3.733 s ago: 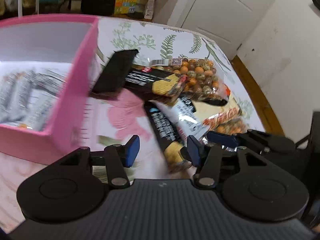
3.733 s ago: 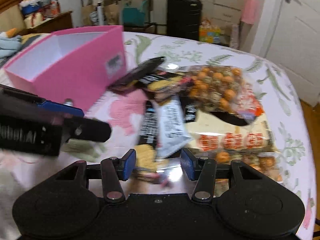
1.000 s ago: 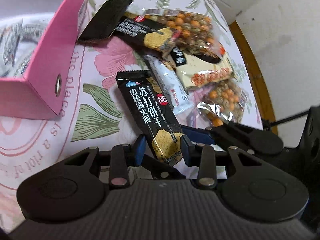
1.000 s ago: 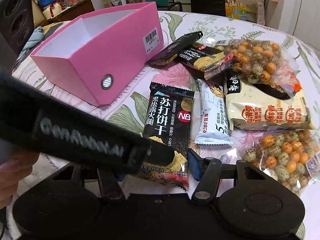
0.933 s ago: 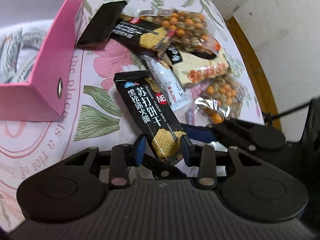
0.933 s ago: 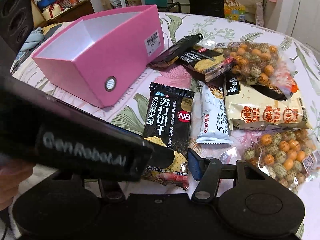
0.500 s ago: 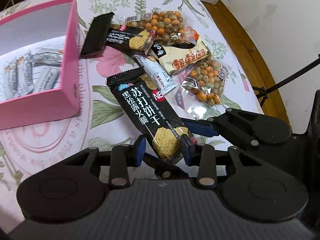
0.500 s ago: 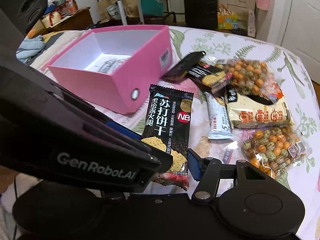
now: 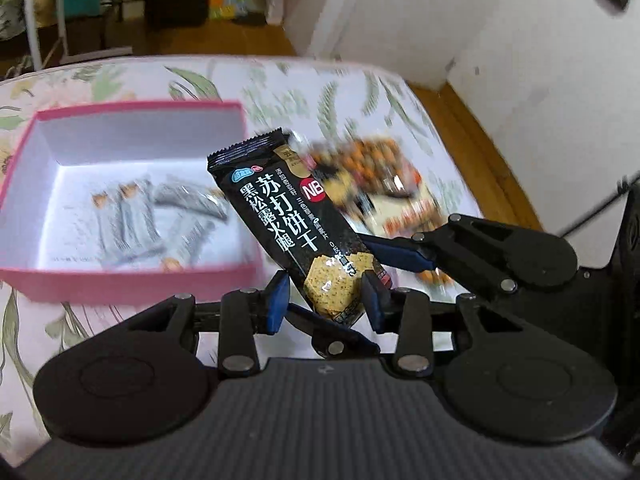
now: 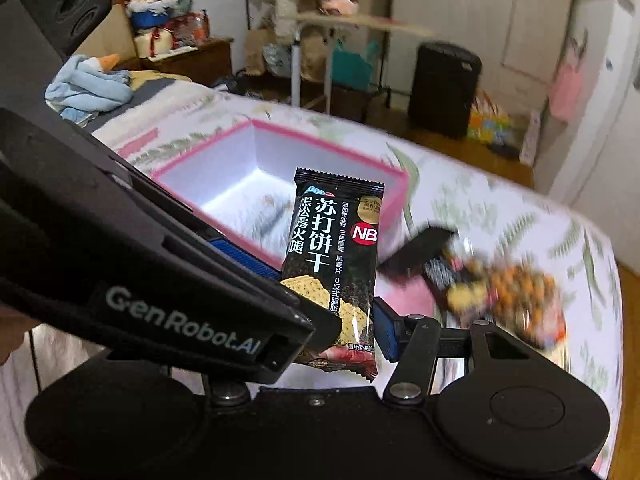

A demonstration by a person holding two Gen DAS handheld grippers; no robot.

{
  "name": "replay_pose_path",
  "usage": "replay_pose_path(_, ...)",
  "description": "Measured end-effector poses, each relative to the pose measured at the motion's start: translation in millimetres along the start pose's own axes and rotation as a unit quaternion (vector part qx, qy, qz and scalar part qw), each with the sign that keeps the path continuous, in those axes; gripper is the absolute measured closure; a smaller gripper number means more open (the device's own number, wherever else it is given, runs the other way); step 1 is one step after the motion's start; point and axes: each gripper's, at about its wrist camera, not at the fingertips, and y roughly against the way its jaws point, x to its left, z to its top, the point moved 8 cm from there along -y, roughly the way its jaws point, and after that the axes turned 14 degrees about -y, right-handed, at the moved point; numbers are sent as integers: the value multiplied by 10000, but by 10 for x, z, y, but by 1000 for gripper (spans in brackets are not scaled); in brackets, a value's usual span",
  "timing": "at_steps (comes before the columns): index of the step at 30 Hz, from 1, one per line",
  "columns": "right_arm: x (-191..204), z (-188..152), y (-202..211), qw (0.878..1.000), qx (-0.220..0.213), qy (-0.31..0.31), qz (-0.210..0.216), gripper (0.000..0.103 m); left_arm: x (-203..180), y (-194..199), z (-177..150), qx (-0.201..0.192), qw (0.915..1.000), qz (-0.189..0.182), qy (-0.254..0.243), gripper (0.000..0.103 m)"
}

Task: Organize snacks

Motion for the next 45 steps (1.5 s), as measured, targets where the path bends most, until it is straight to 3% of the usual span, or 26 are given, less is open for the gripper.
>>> replay_pose_path(7,260,368,-581,9976,-46,680,76,42,750,-148,135,-173,9983,167,530,66)
replay_pose_path(15,492,450,-1181,9936,199,1059,353,42,1403,-484,-49,-214,9904,218,1349,64)
replay_pose_path(20,506,422,-1433,9942,538,840,404,42,1574,-667,-137,-81,9858,318,1644,64)
replay_pose_path(23,504,425,-1471,9947,623,718,403,42,1528,-683,-147,-116,9868,488,1537,63)
replay_pose_path(26,454,421,-1416,9955,497,777,235,34,1476,-631,-123,-175,9864,408,1580,58)
replay_pose_path(31,253,427,-1011,9978,257,552,268,34,1337,-323,-23,-622,9875,526,1347,51)
replay_pose_path(36,-127,358,-404,9992,-43,71,397,34,1135,1,-9,-952,9881,447,1123,50)
replay_pose_path(45,-876,169,159,9991,-347,-257,-35,34,565,137,81,-1123,9912,263,648,50)
